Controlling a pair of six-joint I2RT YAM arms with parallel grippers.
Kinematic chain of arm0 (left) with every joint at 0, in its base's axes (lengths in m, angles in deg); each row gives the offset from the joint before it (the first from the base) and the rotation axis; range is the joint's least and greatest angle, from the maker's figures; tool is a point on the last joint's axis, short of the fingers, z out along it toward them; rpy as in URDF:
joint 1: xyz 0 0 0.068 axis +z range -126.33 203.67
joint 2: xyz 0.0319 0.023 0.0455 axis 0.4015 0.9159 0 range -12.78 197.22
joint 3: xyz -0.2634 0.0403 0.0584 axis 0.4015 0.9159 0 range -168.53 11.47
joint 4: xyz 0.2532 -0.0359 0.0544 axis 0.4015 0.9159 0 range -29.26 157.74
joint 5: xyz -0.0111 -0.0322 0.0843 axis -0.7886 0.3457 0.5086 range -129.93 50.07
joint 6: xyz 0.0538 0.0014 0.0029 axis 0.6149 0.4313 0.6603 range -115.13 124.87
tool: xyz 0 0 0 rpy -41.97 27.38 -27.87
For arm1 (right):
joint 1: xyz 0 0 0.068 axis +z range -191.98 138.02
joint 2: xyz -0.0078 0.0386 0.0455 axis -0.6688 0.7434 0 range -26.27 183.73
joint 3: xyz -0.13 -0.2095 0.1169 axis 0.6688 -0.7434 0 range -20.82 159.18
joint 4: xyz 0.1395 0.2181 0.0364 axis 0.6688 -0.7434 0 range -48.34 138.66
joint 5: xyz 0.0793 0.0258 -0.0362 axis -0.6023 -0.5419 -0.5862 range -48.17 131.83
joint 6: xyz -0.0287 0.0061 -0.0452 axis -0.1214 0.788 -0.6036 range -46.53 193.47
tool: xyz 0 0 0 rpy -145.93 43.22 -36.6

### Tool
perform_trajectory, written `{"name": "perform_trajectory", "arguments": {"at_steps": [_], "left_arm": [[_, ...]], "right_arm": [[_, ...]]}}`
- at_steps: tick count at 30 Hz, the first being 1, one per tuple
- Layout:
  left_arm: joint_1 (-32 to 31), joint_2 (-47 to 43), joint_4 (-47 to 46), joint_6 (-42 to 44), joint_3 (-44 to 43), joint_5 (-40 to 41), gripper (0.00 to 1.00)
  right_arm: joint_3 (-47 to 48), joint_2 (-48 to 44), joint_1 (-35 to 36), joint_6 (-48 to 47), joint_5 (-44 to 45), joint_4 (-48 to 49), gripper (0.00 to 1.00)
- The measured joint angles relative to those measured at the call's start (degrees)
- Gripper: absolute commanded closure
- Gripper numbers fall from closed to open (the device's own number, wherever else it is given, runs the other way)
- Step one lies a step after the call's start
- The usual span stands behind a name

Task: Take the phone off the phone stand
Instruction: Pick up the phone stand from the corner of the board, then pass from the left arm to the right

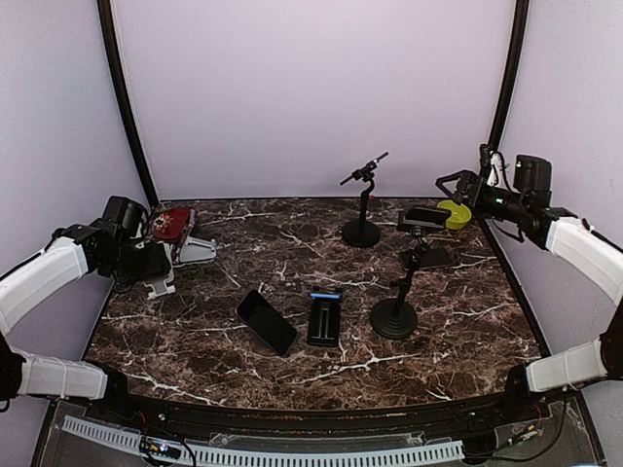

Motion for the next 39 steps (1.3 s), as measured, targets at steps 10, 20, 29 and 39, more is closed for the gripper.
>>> {"name": "perform_trajectory", "arguments": {"at_steps": [10,20,29,39], "left_arm": [[-6.1,0.2,5.3,11.7,-11.1,-6.4,0.53],[-9.3,0.2,9.5,20.2,-22.9,-17.8,0.57],[-11.0,1.2,10.8,22.2,-29.1,-27.7,0.58],[-14.9,5.2,13.8,23.1,-32.6,-35.5,0.58]], "right_arm": [[9.2,-2.7,7.6,-8.3,0.1,-4.9,0.06],[20.8,-3.8,16.3,-17.9,2.4,-13.2,0.1],[26.3,-2.0,32.9,-30.3,14.8,-21.4,0.17],[27.0,2.1,53.9,-47.6,36.3,-21.6,0.35]]}}
